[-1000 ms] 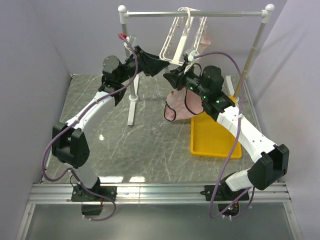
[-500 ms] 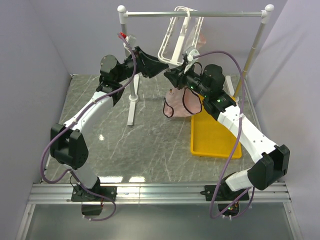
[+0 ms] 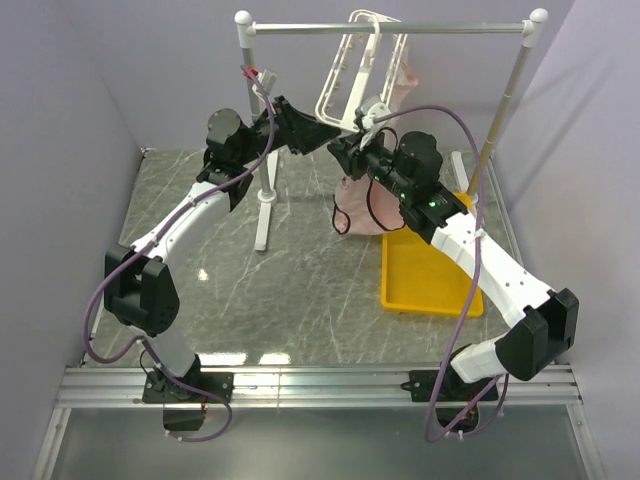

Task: Clip the underwear to the hanger
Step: Open the clamp at the hanger.

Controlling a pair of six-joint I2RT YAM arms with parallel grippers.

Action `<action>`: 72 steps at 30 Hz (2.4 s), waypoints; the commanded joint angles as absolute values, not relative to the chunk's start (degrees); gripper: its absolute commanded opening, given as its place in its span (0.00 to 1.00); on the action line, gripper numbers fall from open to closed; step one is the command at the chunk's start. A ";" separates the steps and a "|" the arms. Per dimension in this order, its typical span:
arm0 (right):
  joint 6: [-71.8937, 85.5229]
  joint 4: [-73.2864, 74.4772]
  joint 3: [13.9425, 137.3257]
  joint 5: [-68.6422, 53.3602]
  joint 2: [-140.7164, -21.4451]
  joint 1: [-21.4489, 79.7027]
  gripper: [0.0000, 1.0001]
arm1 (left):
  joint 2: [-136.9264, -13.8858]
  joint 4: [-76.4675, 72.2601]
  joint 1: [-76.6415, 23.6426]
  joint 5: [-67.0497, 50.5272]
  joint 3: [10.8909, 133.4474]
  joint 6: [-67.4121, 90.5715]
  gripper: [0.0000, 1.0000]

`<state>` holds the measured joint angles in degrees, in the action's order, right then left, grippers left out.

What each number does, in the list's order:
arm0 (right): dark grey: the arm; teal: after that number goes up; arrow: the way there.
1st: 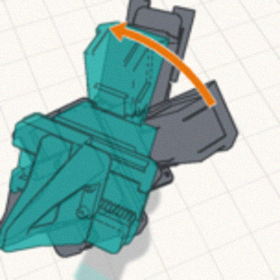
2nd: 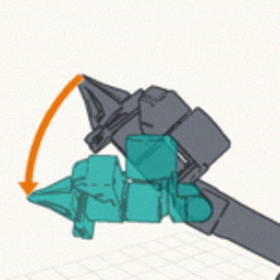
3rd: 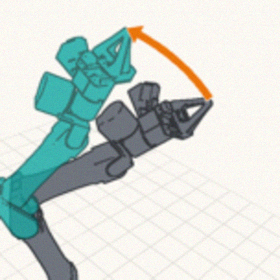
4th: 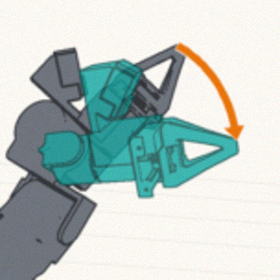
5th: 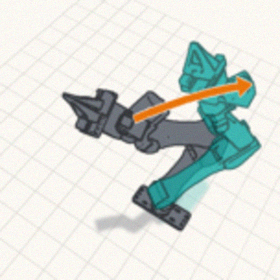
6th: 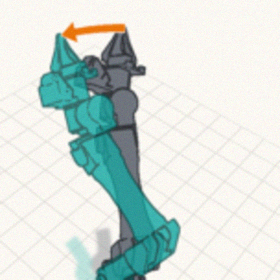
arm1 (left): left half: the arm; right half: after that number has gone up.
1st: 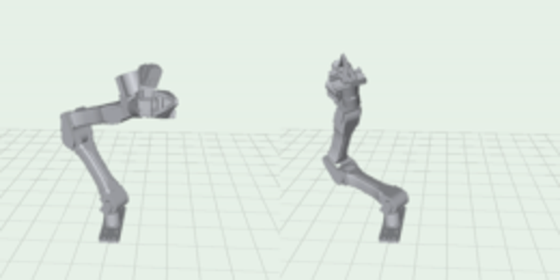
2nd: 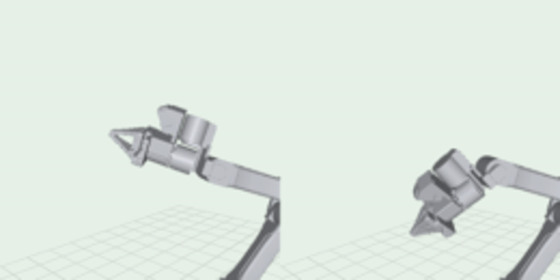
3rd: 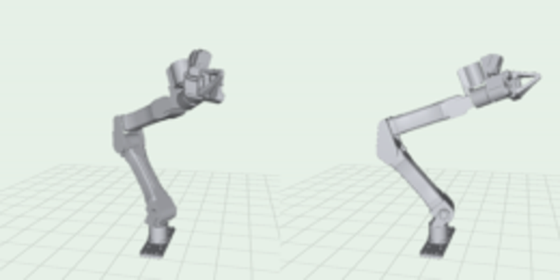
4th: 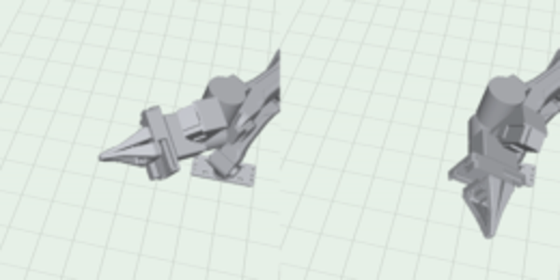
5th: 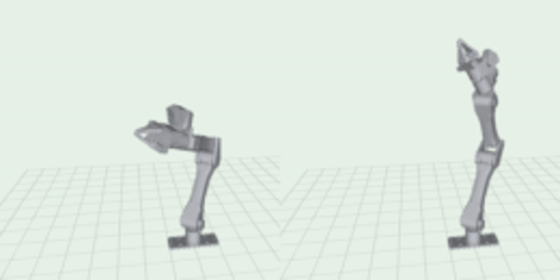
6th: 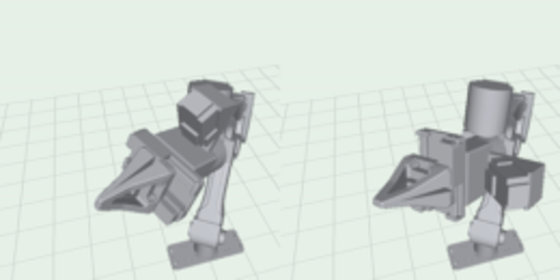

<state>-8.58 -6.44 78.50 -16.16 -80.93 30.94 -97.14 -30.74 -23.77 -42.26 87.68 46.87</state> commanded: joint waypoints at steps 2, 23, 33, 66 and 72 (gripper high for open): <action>-11.95 -7.73 78.49 -11.96 -81.12 32.17 0.00 | -97.64 -31.99 -24.08 -41.22 89.65 50.10 0.52; -14.76 -8.00 75.94 -7.56 -80.33 33.66 0.00 | -95.54 -30.32 -22.85 -40.60 84.99 50.19 0.47; -14.85 -7.56 76.11 -7.74 -80.51 33.58 0.00 | -94.39 -33.48 -22.15 -41.22 82.80 52.03 0.46; -36.62 18.16 75.86 -28.99 -72.17 31.11 0.63 | -97.82 -24.34 -21.97 -40.16 90.09 46.76 0.00; -50.70 34.33 81.73 -29.20 -75.04 32.95 0.49 | -97.65 -24.88 -22.41 -39.29 89.56 45.97 0.00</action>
